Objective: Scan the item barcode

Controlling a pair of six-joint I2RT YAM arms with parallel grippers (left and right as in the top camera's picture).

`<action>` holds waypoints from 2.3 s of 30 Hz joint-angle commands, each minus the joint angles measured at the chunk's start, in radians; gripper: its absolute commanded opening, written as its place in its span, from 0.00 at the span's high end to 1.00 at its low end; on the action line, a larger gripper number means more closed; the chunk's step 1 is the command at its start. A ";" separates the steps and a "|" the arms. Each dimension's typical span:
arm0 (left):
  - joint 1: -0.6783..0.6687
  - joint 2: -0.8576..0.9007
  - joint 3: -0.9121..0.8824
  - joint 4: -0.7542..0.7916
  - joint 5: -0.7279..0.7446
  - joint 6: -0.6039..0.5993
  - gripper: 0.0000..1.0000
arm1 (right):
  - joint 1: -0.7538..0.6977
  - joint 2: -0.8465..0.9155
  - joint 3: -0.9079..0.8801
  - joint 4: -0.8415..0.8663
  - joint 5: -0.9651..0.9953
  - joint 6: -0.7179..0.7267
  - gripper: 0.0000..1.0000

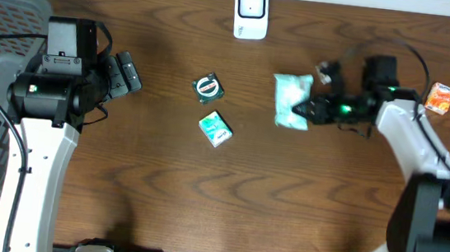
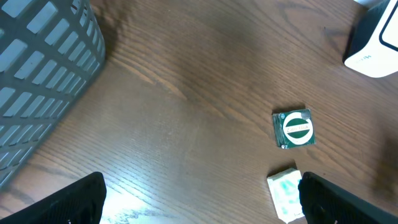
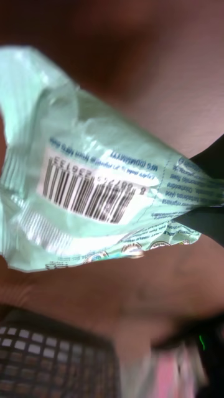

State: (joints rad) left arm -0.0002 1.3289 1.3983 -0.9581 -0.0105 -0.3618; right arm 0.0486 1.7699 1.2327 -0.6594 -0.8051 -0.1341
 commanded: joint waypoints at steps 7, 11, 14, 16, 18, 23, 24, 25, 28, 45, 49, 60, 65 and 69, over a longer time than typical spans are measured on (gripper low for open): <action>0.005 -0.001 0.000 0.001 -0.017 0.006 0.02 | 0.300 -0.229 0.029 0.248 0.436 -0.051 0.99; 0.005 -0.001 0.000 0.001 -0.017 0.006 0.02 | 0.328 -0.229 0.029 0.313 0.440 -0.055 0.99; 0.005 -0.001 0.000 0.001 -0.017 0.006 0.02 | 0.328 -0.229 0.029 0.323 0.440 -0.055 0.99; 0.005 -0.001 0.000 0.001 -0.017 0.006 0.02 | 0.328 -0.229 0.029 0.320 0.440 -0.055 0.99; 0.005 -0.001 0.000 0.001 -0.017 0.006 0.03 | 0.328 -0.229 0.029 0.315 0.440 -0.055 0.99; 0.005 -0.001 0.000 0.001 -0.017 0.006 0.02 | 0.328 -0.227 0.028 0.275 0.486 -0.054 0.99; 0.005 -0.001 0.000 0.001 -0.017 0.006 0.02 | 0.328 -0.227 0.028 0.256 0.526 -0.054 0.99; 0.005 -0.001 0.000 0.001 -0.017 0.006 0.02 | 0.328 -0.223 0.027 0.235 0.579 -0.054 0.99; 0.005 -0.001 0.000 0.001 -0.017 0.006 0.02 | 0.329 -0.197 0.027 0.162 0.821 -0.013 0.99; 0.005 -0.001 0.000 0.001 -0.017 0.006 0.02 | 0.388 0.208 0.027 -0.108 1.659 0.277 0.92; 0.005 -0.001 0.000 0.001 -0.017 0.006 0.02 | 0.452 0.225 0.027 -0.121 1.569 0.286 0.76; 0.005 0.000 0.000 0.001 -0.017 0.006 0.02 | 0.590 0.193 0.189 -0.245 1.281 0.306 0.33; 0.005 0.000 0.000 0.001 -0.017 0.006 0.02 | 0.469 0.192 0.322 -0.325 1.159 0.245 0.03; 0.005 0.000 0.000 0.001 -0.017 0.006 0.02 | 0.274 0.204 0.321 -0.362 0.871 0.070 0.08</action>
State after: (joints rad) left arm -0.0002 1.3289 1.3983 -0.9573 -0.0105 -0.3618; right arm 0.4553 1.9778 1.5509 -0.9916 0.2806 0.0547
